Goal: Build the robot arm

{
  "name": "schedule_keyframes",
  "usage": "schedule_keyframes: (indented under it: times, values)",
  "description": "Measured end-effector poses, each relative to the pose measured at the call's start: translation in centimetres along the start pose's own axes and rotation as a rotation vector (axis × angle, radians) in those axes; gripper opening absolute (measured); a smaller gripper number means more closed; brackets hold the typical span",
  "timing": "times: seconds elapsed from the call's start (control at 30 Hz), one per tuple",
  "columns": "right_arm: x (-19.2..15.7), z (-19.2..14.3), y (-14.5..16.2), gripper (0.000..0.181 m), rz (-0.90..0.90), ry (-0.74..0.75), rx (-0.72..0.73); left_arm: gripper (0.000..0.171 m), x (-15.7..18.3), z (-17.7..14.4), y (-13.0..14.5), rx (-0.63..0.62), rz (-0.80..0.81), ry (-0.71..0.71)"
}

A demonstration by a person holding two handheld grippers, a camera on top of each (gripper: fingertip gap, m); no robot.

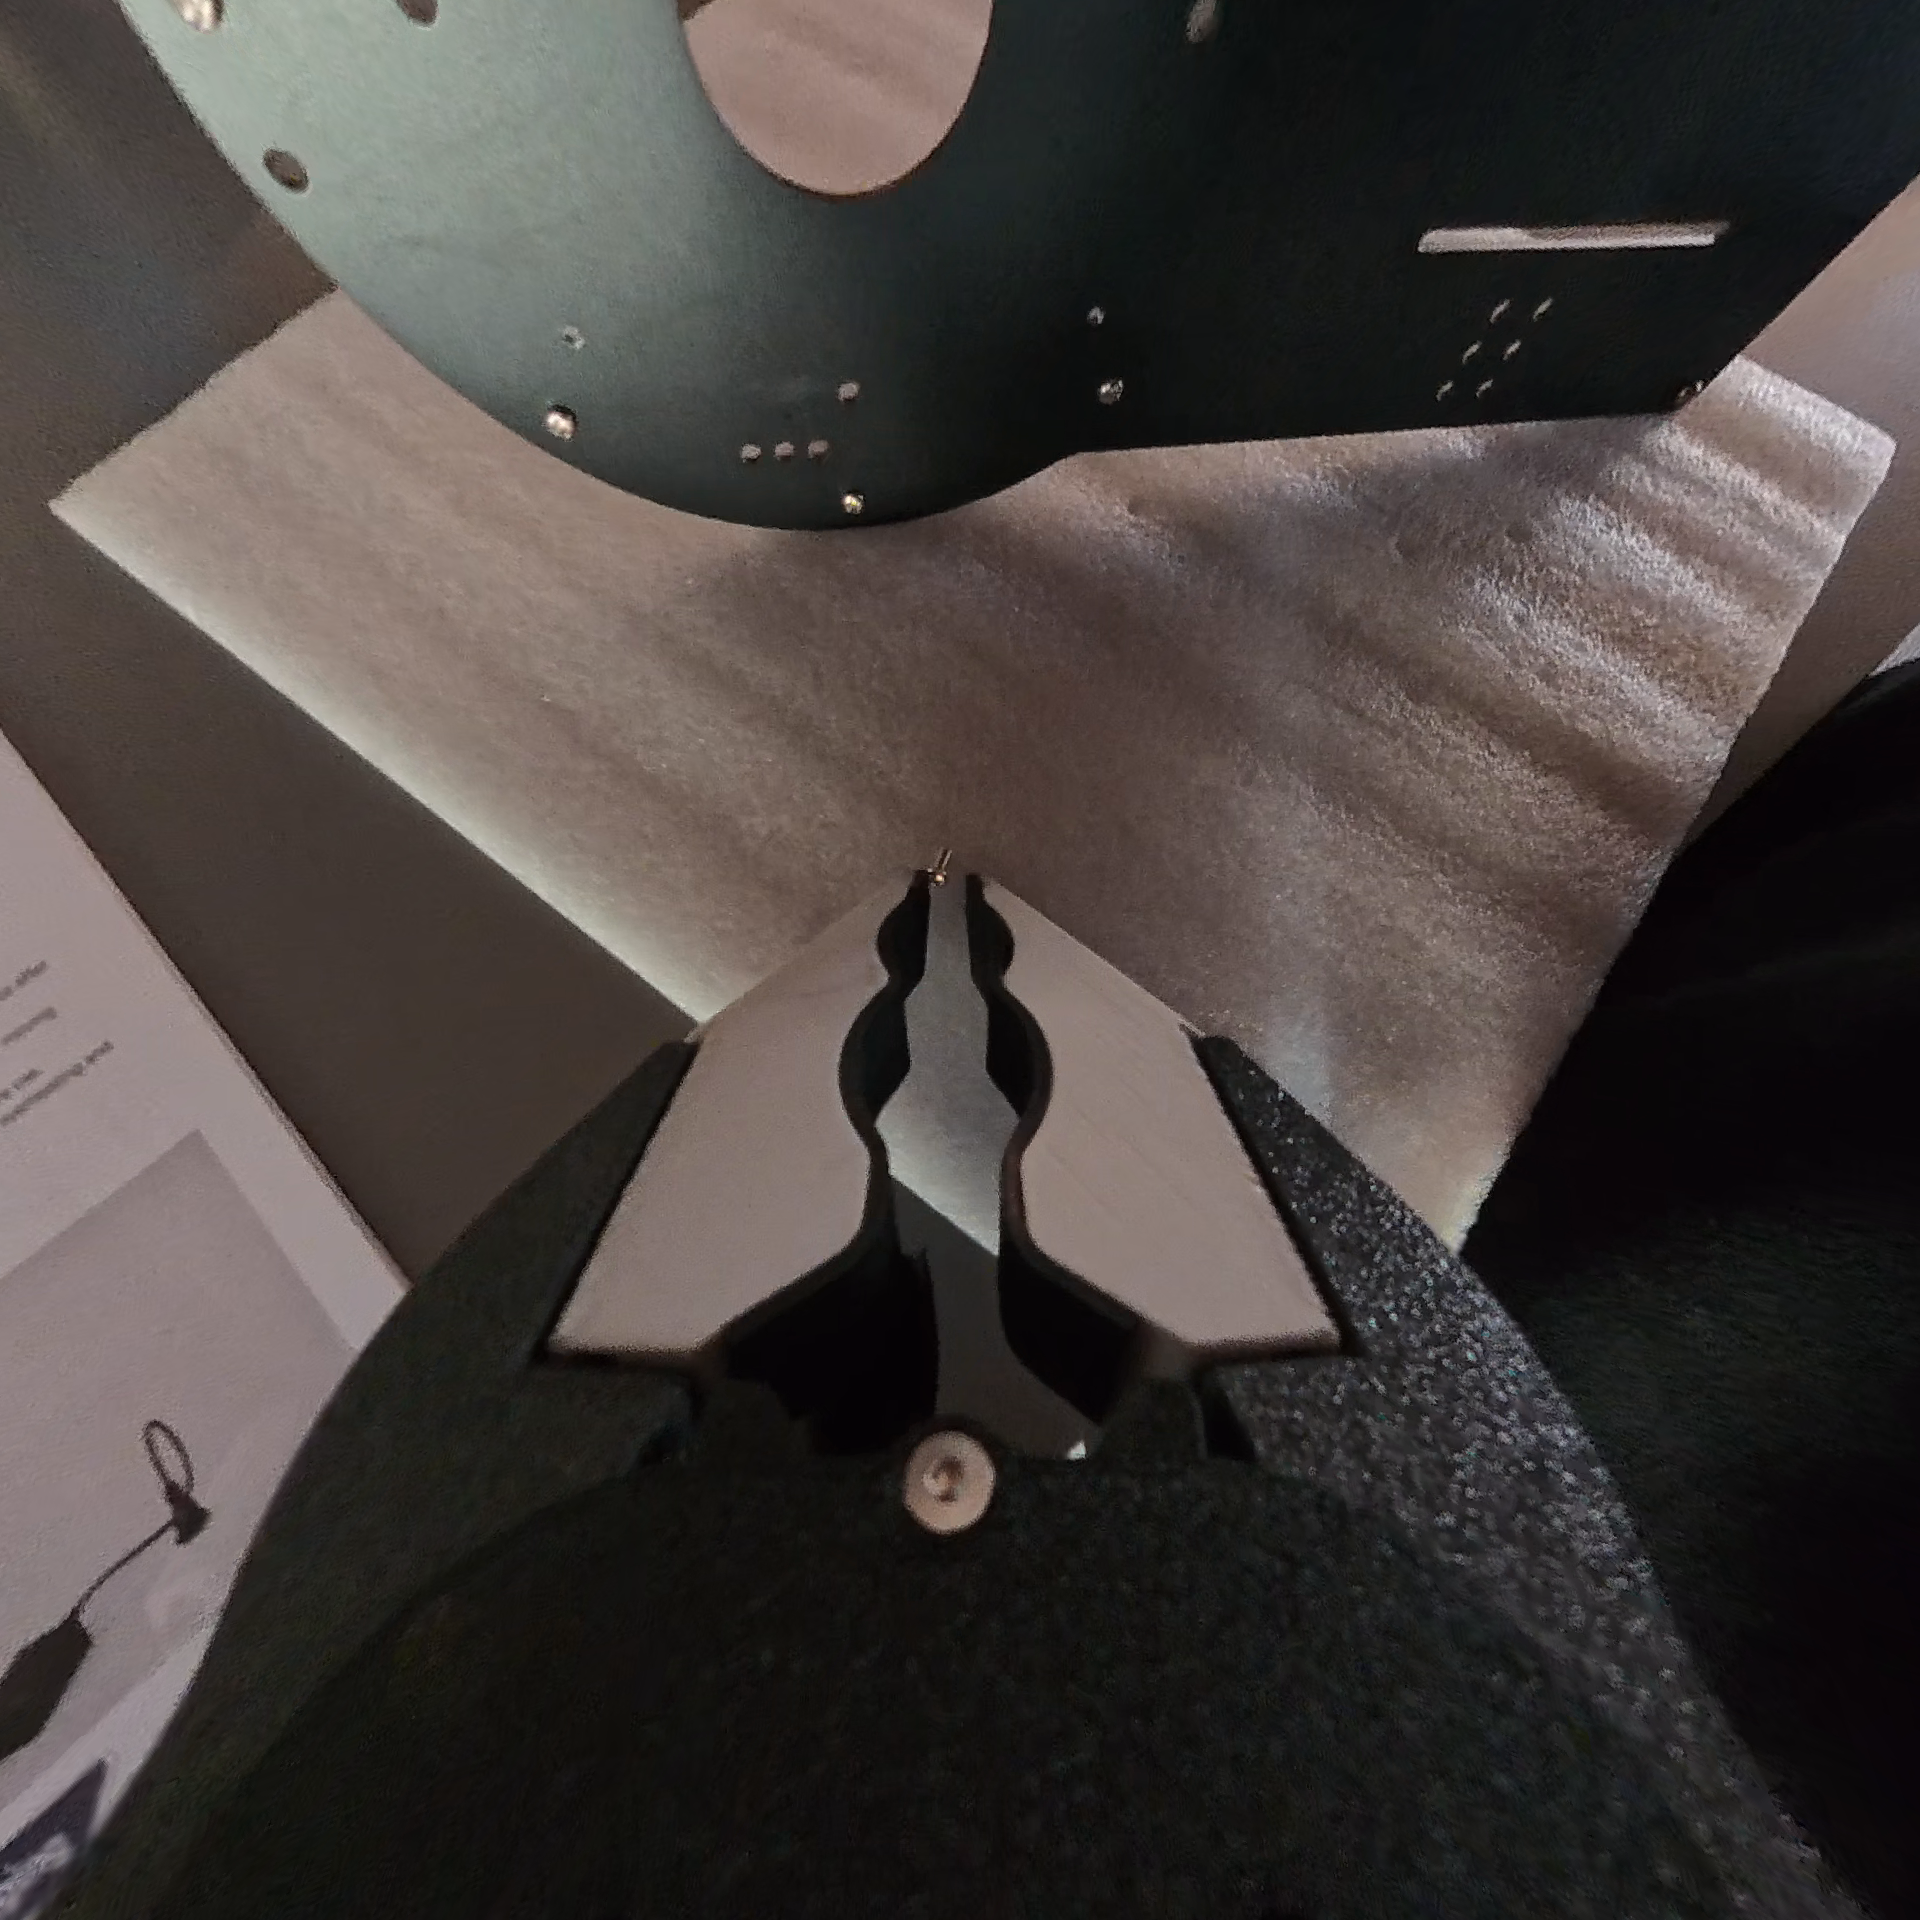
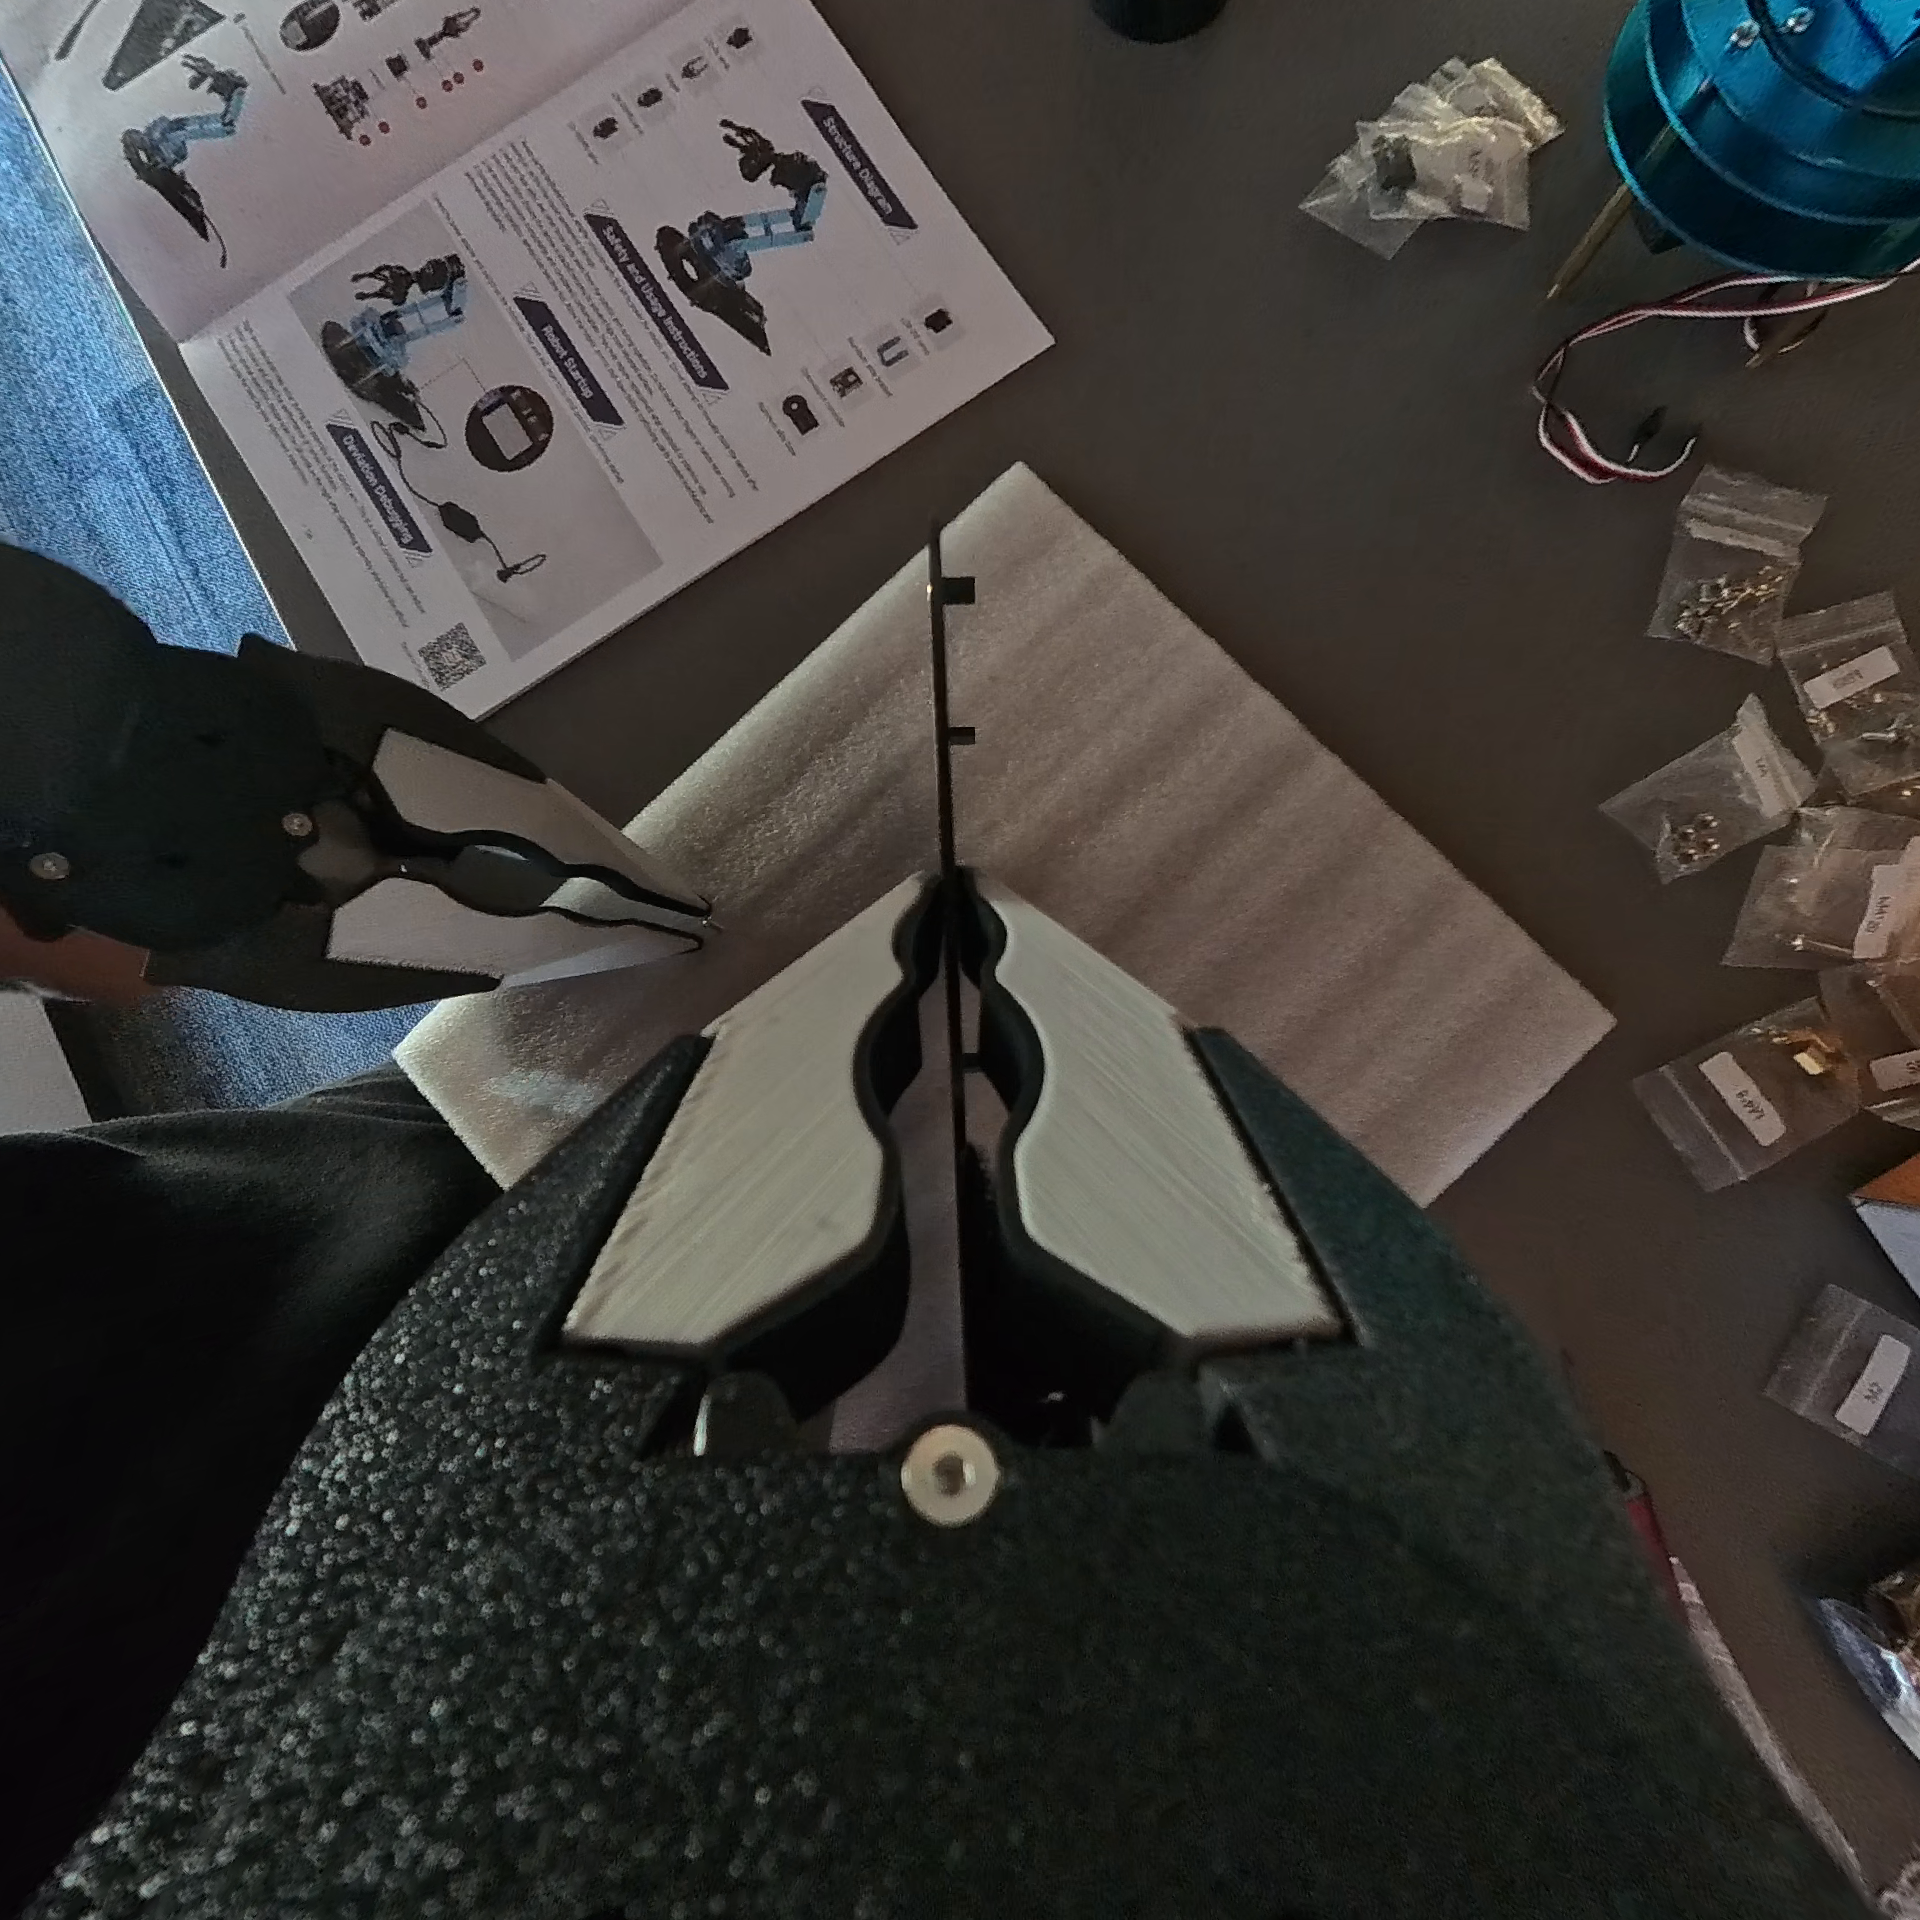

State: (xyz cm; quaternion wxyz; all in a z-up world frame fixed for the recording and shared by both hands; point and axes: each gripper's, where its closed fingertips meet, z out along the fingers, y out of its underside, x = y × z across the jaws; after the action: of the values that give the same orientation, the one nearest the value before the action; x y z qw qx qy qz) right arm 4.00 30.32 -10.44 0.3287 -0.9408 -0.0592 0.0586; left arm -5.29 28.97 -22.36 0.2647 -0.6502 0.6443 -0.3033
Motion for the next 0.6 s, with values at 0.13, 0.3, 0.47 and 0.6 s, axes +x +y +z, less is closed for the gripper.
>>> schedule_keyframes:
  times: [0.13,0.3,0.47,0.6]
  values:
    - [-0.19,0.0,0.01,0.002,0.001,-0.006,0.001,0.007,-0.02,0.18,-0.03,-0.011,0.072,0.014]
    - [-0.23,0.01,0.03,0.002,0.004,-0.007,0.003,0.008,-0.14,0.33,-0.11,-0.015,0.089,0.036]
    - [-0.29,0.03,0.04,0.002,0.003,-0.007,0.004,0.008,-0.08,0.31,-0.08,-0.013,0.086,0.065]
    - [-0.29,0.05,0.05,0.002,0.005,-0.007,0.004,0.006,-0.08,0.43,-0.08,-0.014,0.1,0.128]
